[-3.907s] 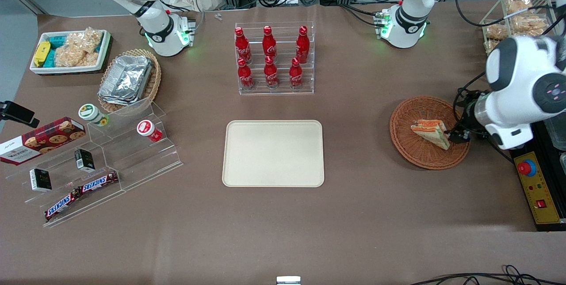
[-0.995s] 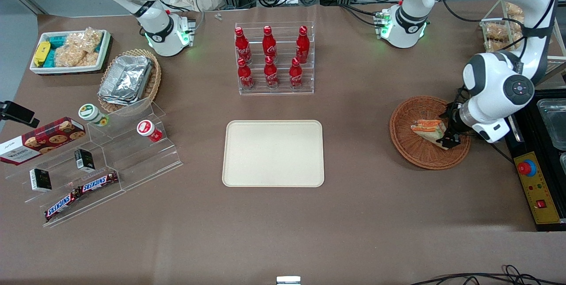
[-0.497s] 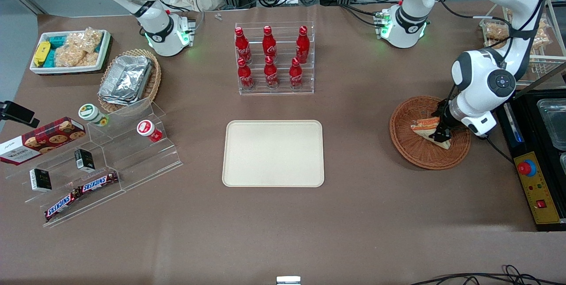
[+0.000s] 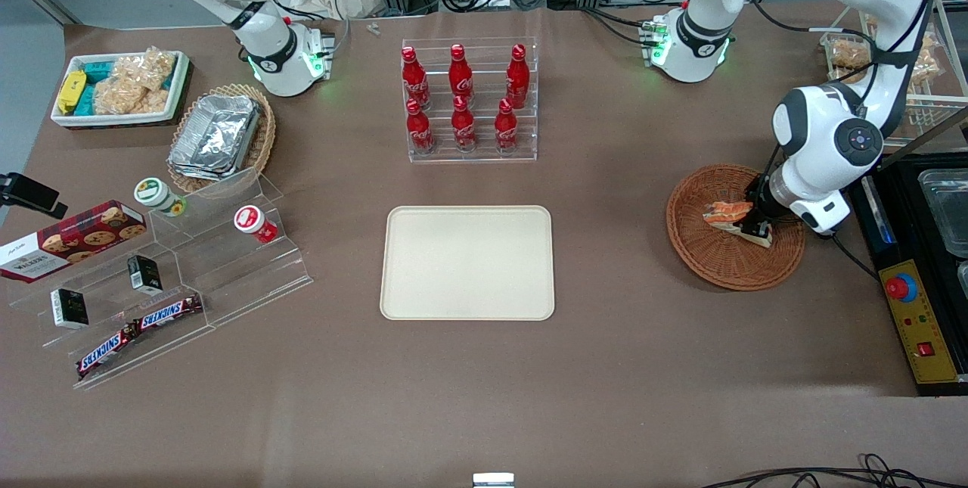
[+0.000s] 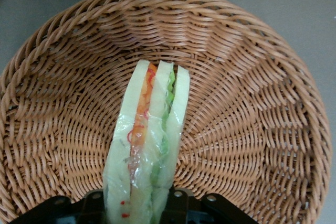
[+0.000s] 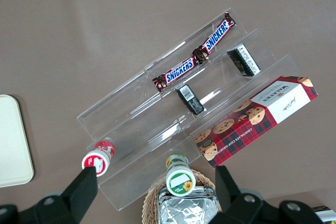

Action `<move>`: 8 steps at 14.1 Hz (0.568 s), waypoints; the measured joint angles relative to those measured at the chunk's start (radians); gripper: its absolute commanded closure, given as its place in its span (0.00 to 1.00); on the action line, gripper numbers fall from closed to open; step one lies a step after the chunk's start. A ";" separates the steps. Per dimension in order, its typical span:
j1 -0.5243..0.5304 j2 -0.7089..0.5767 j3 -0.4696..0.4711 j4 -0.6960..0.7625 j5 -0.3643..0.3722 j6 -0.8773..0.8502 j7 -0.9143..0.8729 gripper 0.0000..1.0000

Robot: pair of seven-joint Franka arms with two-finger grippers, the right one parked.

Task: Place sandwich from basket to tray
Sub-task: 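Lift the held sandwich up out of the basket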

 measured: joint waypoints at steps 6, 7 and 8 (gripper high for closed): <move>-0.002 -0.085 -0.006 0.190 0.002 -0.357 0.099 1.00; -0.002 -0.096 -0.008 0.271 0.002 -0.476 0.141 1.00; -0.004 -0.104 -0.013 0.361 0.001 -0.594 0.190 1.00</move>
